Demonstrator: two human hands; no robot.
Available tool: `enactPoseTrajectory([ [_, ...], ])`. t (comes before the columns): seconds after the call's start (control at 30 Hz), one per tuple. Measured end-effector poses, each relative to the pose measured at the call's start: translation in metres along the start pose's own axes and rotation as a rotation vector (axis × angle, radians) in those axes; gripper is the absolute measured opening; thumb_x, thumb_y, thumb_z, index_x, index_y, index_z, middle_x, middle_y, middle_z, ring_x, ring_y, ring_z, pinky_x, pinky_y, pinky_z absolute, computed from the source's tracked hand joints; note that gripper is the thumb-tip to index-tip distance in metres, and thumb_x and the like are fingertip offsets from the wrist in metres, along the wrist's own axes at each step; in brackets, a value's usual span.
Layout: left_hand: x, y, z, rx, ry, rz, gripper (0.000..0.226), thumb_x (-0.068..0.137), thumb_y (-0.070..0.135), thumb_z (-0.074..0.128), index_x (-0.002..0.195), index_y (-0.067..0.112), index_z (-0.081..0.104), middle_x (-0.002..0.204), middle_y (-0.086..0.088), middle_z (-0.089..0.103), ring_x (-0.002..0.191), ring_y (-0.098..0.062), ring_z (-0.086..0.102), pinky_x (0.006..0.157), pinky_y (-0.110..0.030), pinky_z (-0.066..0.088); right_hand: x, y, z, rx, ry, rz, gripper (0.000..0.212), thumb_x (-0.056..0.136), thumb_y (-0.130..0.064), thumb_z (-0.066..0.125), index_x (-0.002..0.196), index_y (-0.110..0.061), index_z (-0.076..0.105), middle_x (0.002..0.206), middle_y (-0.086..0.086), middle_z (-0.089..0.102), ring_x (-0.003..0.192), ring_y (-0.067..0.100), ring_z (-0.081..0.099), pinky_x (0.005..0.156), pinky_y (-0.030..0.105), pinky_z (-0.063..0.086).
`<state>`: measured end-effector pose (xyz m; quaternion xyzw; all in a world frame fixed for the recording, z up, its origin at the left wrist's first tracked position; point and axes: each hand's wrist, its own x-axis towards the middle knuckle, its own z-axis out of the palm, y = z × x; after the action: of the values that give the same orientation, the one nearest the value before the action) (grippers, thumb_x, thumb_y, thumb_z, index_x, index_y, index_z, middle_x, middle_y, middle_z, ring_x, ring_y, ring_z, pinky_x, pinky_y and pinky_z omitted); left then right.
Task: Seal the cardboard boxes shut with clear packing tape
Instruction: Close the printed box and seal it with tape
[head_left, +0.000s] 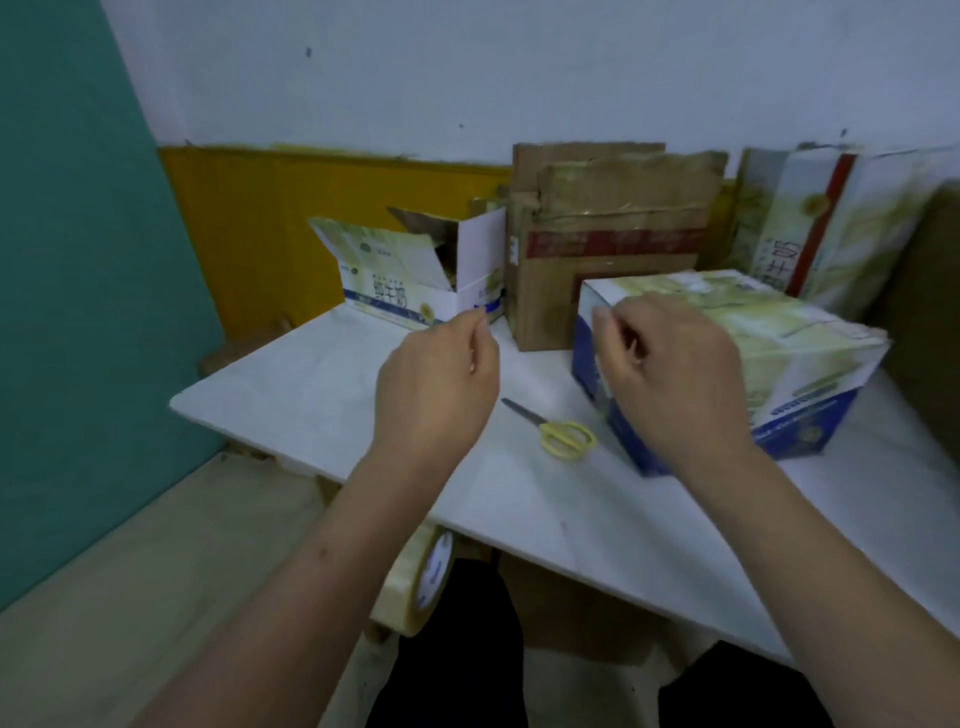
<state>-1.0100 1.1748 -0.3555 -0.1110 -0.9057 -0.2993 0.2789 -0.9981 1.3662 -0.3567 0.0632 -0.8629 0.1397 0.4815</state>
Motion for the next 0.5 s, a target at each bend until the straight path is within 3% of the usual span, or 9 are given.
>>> enactPoseTrajectory([
  [0.1, 0.03, 0.048, 0.038, -0.396, -0.018, 0.051, 0.042, 0.108, 0.03, 0.039, 0.145, 0.019, 0.055, 0.135, 0.0, 0.066, 0.122, -0.017, 0.061, 0.101, -0.036, 0.05, 0.024, 0.059, -0.028, -0.042, 0.045, 0.153, 0.031, 0.101, -0.031, 0.045, 0.078, -0.016, 0.059, 0.073, -0.001, 0.053, 0.072, 0.018, 0.049, 0.061, 0.03, 0.023],
  [0.17, 0.056, 0.078, 0.065, -0.55, -0.133, 0.05, 0.049, 0.109, 0.029, 0.036, 0.157, 0.015, 0.035, 0.155, 0.0, 0.047, 0.14, -0.015, 0.046, 0.114, -0.031, 0.039, 0.032, 0.098, -0.04, -0.022, 0.046, 0.303, 0.029, 0.102, -0.032, 0.047, 0.091, -0.014, 0.067, 0.084, 0.0, 0.059, 0.081, 0.019, 0.054, 0.066, 0.028, 0.028],
  [0.23, 0.078, 0.102, 0.092, -0.577, -0.276, -0.014, 0.058, 0.11, 0.033, 0.031, 0.162, 0.014, 0.014, 0.166, -0.003, 0.025, 0.15, -0.02, 0.029, 0.12, -0.035, 0.03, 0.036, 0.131, -0.048, 0.003, 0.03, 0.462, 0.034, 0.102, -0.037, 0.048, 0.111, -0.012, 0.07, 0.106, 0.005, 0.067, 0.099, 0.022, 0.059, 0.077, 0.028, 0.037],
  [0.37, 0.082, 0.114, 0.15, -0.527, -0.432, -0.117, 0.064, 0.111, 0.026, 0.028, 0.16, 0.01, -0.01, 0.169, -0.003, -0.013, 0.156, -0.019, -0.009, 0.126, -0.033, 0.005, 0.045, 0.173, -0.059, 0.068, -0.077, 0.71, 0.048, 0.099, -0.053, 0.047, 0.125, -0.018, 0.066, 0.125, 0.004, 0.066, 0.112, 0.023, 0.06, 0.086, 0.034, 0.046],
  [0.5, 0.085, 0.113, 0.172, -0.686, -0.412, -0.328, 0.077, 0.109, 0.016, 0.039, 0.157, 0.016, -0.02, 0.165, 0.003, -0.027, 0.155, -0.019, -0.01, 0.126, -0.034, 0.011, 0.076, 0.194, -0.064, 0.089, -0.302, 0.787, 0.059, 0.098, -0.059, 0.044, 0.13, -0.013, 0.064, 0.127, 0.009, 0.065, 0.113, 0.027, 0.06, 0.097, 0.043, 0.05],
])
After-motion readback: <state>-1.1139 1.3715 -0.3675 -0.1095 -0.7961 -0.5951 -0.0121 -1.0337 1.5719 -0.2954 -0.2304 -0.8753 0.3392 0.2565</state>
